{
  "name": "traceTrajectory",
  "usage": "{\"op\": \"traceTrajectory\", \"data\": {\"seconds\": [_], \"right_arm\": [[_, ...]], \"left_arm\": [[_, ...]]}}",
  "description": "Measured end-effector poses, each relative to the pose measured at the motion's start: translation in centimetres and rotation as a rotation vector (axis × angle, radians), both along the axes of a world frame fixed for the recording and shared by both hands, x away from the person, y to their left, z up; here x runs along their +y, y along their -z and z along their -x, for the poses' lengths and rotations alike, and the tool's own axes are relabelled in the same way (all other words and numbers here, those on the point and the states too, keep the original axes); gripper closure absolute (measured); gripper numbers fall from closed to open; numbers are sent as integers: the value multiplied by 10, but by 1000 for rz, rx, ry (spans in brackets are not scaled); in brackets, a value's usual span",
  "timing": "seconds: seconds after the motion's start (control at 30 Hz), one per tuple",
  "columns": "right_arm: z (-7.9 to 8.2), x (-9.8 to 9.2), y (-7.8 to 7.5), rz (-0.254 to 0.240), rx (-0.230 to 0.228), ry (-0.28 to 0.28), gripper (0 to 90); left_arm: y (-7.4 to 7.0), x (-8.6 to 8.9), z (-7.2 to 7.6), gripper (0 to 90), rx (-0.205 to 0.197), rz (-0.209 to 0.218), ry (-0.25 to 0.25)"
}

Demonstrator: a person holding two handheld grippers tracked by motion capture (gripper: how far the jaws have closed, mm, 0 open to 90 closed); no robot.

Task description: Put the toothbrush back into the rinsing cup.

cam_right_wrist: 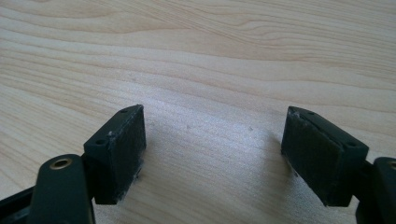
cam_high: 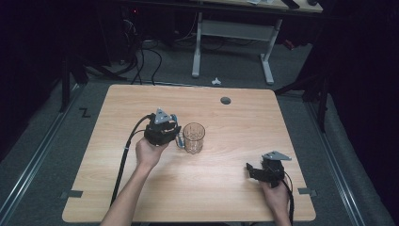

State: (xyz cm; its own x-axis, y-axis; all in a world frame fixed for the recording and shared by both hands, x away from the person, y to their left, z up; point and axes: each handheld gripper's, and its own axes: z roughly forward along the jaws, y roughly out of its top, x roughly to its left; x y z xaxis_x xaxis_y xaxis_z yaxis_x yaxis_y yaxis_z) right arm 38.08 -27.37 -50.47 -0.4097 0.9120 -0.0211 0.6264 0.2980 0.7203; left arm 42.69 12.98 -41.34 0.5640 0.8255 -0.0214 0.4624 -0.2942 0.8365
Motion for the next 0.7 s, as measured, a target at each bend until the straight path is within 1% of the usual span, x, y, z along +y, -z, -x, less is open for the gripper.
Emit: {"op": "traceTrajectory", "data": {"seconds": [0.3,0.57,0.7], "right_arm": [[0,0,0,0,0,0,220],[0,0,0,0,0,0,220],[0,0,0,0,0,0,221]], "left_arm": [[0,6,3,617,4,6,-12],[0,13,7,557,12,29,-21],[0,16,9,536,17,30,-27]]}}
